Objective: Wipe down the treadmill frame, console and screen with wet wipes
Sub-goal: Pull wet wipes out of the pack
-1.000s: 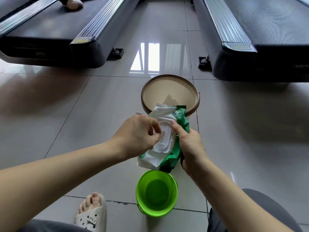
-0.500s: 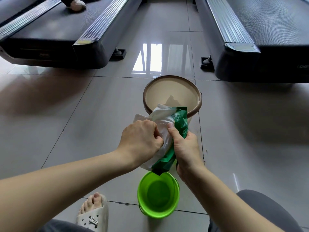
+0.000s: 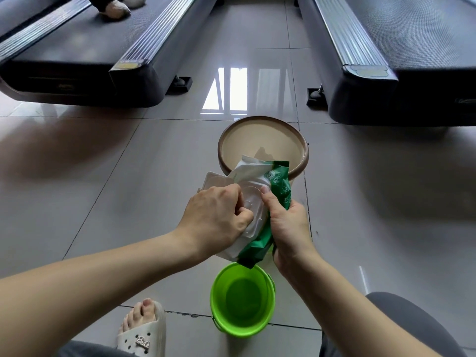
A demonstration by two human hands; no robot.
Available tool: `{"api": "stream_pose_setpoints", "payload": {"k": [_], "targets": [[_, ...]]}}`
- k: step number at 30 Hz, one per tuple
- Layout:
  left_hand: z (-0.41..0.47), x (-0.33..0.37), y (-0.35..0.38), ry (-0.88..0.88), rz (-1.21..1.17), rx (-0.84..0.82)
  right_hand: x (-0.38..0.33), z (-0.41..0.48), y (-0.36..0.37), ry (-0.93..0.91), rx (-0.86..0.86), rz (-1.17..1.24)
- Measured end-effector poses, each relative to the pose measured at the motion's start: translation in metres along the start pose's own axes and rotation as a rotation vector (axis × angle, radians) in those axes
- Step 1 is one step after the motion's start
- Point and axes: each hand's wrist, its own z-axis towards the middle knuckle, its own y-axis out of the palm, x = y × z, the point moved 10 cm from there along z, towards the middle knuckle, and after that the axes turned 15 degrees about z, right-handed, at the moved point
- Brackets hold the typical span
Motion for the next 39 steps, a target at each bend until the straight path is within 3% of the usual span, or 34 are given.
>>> {"api": "stream_pose_setpoints", "payload": {"k": [7, 13, 20, 32, 39], "targets": [[-0.006, 0.007, 0.002, 0.088, -0.043, -0.003, 0.003, 0.004, -0.004, 0.033, 0.030, 0.016], [-0.003, -0.007, 0.006, -0.001, -0.151, -0.029, 0.002, 0.006, -0.003, -0.001, 0.009, -0.028], [-0.002, -0.005, 0.009, 0.002, -0.112, -0.055, 0.000, 0.009, -0.005, -0.048, 0.009, -0.088], [-0.002, 0.000, 0.018, 0.046, -0.209, -0.209, 0.004, 0.016, -0.012, 0.027, 0.042, 0.008], [0.001, -0.013, 0.011, -0.054, -0.306, -0.127, 0.003, 0.017, -0.007, -0.030, -0.001, -0.076]]}}
